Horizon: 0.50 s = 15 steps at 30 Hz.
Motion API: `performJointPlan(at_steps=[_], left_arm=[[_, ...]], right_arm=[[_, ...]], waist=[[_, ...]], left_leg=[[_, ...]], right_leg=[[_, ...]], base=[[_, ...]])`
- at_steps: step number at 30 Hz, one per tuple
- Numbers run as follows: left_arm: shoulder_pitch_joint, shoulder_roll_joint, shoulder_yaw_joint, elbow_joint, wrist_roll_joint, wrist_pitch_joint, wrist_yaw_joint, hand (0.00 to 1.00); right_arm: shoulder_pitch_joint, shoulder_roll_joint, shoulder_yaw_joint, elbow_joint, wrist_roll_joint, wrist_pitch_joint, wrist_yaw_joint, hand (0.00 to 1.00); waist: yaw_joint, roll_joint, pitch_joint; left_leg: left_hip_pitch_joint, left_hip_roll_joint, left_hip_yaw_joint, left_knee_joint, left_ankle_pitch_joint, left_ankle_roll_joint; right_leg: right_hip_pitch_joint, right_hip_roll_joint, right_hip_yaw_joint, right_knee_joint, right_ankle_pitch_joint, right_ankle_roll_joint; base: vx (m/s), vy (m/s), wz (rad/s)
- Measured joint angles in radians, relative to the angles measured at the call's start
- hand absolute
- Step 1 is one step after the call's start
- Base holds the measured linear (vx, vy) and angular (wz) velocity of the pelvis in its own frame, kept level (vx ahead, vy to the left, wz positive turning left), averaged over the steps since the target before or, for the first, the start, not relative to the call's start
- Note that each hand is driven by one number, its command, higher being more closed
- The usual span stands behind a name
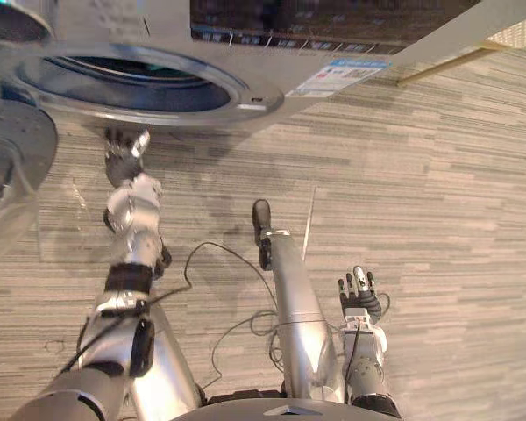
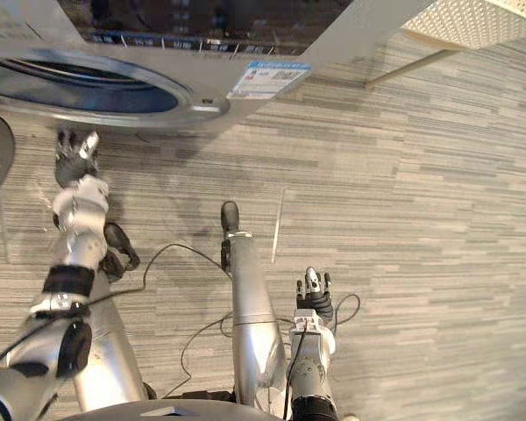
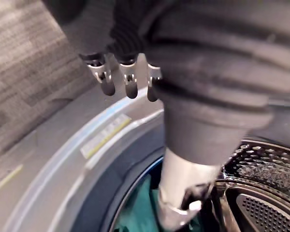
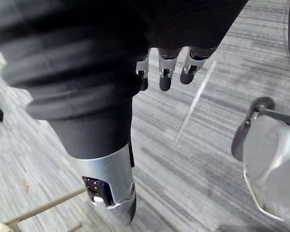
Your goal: Pick up the laundry basket with both hands and put the clothes into the washing machine.
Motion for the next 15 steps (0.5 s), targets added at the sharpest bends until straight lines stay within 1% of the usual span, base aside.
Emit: performJointPlan(at_steps=[1,2,3,5,6,7,8,9,10,11,12,14,15], left_arm=[[0.033,-0.011,-0.013,-0.013,0.011,-0.003,-0.005,0.00],[0.097,-0.037,-0.041,-0.022,0.040,-0.007,-0.021,0.00],[0.129,-0.047,-0.056,-0.022,0.060,-0.007,-0.028,0.00],[0.233,-0.083,-0.116,-0.020,0.138,-0.008,-0.061,0.00],[0.254,-0.094,-0.127,-0.008,0.164,-0.008,-0.070,0.00],[0.291,-0.117,-0.140,0.034,0.204,-0.007,-0.092,0.00],[0.324,-0.138,-0.141,0.093,0.244,-0.002,-0.116,0.00],[0.341,-0.148,-0.138,0.126,0.269,0.006,-0.128,0.00],[0.373,-0.163,-0.121,0.198,0.309,0.016,-0.149,0.00],[0.404,-0.178,-0.092,0.268,0.335,0.028,-0.163,0.00],[0.422,-0.187,-0.070,0.298,0.351,0.037,-0.172,0.00],[0.487,-0.212,0.017,0.401,0.403,0.058,-0.193,0.00],[0.501,-0.216,0.037,0.423,0.428,0.064,-0.195,0.00]], right_arm=[[0.000,-0.001,0.000,0.002,0.000,0.000,0.000,0.00],[0.000,-0.010,0.000,0.010,0.000,0.000,0.000,0.00],[0.000,-0.015,0.000,0.018,0.000,-0.001,0.000,0.00],[0.000,-0.031,0.000,0.057,-0.001,-0.003,-0.001,0.00],[0.000,-0.035,0.000,0.073,-0.003,-0.004,-0.001,0.00],[-0.001,-0.042,-0.001,0.111,-0.011,-0.004,-0.001,0.00],[-0.006,-0.045,-0.001,0.164,-0.018,0.000,-0.002,0.00],[-0.011,-0.048,-0.004,0.190,-0.019,0.002,-0.003,0.00],[-0.017,-0.059,-0.006,0.243,-0.022,0.008,-0.003,0.00],[-0.018,-0.059,-0.011,0.299,-0.045,0.020,-0.003,0.00],[-0.018,-0.059,-0.012,0.325,-0.064,0.029,-0.002,0.00],[-0.013,-0.063,-0.044,0.420,-0.122,0.058,-0.001,0.00],[-0.012,-0.066,-0.054,0.444,-0.144,0.067,-0.001,0.00]], waist=[[0.003,0.003,-0.001],[0.015,0.019,-0.008],[0.017,0.026,-0.012],[0.033,0.049,-0.026],[0.036,0.057,-0.032],[0.039,0.073,-0.049],[0.043,0.079,-0.061],[0.043,0.081,-0.067],[0.044,0.086,-0.084],[0.047,0.087,-0.112],[0.048,0.088,-0.125],[0.046,0.094,-0.188],[0.046,0.098,-0.205]], left_leg=[[0.023,-0.002,0.007,-0.017,0.005,-0.002],[0.065,-0.011,0.011,-0.048,0.013,-0.008],[0.088,-0.019,0.013,-0.063,0.016,-0.010],[0.197,-0.046,0.037,-0.146,0.038,-0.009],[0.219,-0.054,0.038,-0.167,0.043,-0.008],[0.269,-0.066,0.045,-0.207,0.055,-0.006],[0.335,-0.080,0.064,-0.253,0.065,-0.006],[0.368,-0.089,0.067,-0.277,0.071,-0.007],[0.434,-0.102,0.076,-0.322,0.085,-0.012],[0.499,-0.110,0.091,-0.371,0.100,-0.018],[0.533,-0.117,0.093,-0.395,0.106,-0.021],[0.659,-0.144,0.095,-0.503,0.142,-0.029],[0.689,-0.153,0.093,-0.534,0.156,-0.028]], right_leg=[[0.016,-0.002,0.001,-0.008,0.000,-0.002],[0.053,-0.005,0.000,-0.027,0.000,-0.005],[0.073,-0.008,-0.002,-0.037,-0.001,-0.007],[0.163,-0.028,-0.004,-0.081,-0.001,-0.008],[0.187,-0.033,-0.006,-0.096,0.000,-0.009],[0.233,-0.041,-0.010,-0.124,0.002,-0.009],[0.285,-0.052,-0.010,-0.149,0.002,-0.009],[0.314,-0.057,-0.010,-0.163,0.002,-0.009],[0.372,-0.066,-0.012,-0.189,0.002,-0.008],[0.427,-0.071,-0.013,-0.217,0.002,-0.008],[0.457,-0.073,-0.016,-0.233,0.002,-0.008],[0.574,-0.095,-0.042,-0.289,-0.001,-0.007],[0.608,-0.103,-0.055,-0.308,-0.002,-0.007]], base=[[0.11,-0.010,0.15],[0.09,-0.008,0.09],[0.11,-0.003,0.17],[0.11,-0.004,0.21],[0.11,-0.002,0.20],[0.13,0.005,0.18],[0.14,0.002,0.16],[0.16,-0.003,0.11],[0.20,-0.017,0.07],[0.21,-0.018,0.06],[0.21,-0.033,0.08],[0.17,-0.041,0.27],[0.14,-0.041,0.50]])
